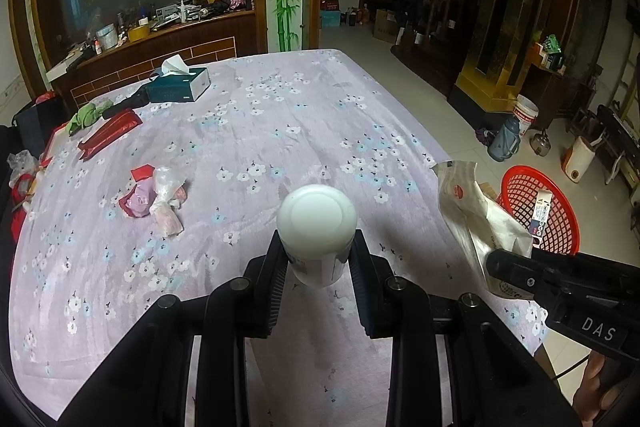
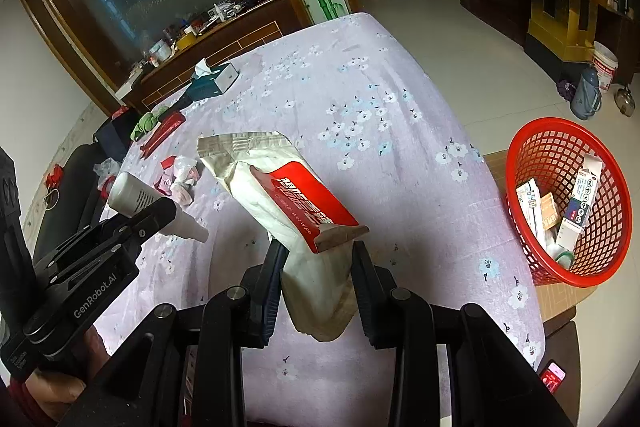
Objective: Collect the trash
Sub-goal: 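Carry the white bottle and red-and-white wrapper over the red wastebasket with both tools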
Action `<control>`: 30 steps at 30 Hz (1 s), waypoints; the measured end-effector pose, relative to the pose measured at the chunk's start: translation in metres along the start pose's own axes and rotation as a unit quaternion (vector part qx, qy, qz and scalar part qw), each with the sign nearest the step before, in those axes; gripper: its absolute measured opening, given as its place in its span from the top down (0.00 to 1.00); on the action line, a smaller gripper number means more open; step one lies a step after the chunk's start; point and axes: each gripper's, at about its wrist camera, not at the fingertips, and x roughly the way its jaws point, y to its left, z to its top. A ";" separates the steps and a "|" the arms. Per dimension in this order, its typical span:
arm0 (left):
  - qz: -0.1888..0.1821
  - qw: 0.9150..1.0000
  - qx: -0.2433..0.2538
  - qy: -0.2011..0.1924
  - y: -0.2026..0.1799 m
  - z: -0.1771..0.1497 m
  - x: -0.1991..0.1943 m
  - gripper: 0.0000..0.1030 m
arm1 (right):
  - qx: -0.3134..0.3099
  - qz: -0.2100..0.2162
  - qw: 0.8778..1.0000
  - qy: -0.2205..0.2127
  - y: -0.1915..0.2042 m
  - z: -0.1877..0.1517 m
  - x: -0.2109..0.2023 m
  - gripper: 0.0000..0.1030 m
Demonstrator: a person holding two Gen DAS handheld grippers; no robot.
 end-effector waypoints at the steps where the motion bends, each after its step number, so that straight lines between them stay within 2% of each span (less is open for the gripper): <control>1: 0.000 1.000 0.000 0.001 0.000 0.000 0.000 0.72 | 0.000 0.000 1.000 0.000 0.000 0.000 0.000 0.66; 14: -0.007 1.000 0.010 0.007 -0.010 -0.002 0.011 0.72 | 0.007 -0.003 1.000 -0.001 -0.006 0.004 0.001 0.66; 30: -0.035 0.998 0.049 0.019 -0.046 0.004 0.024 0.72 | 0.038 -0.019 0.999 -0.007 -0.033 0.001 -0.009 0.66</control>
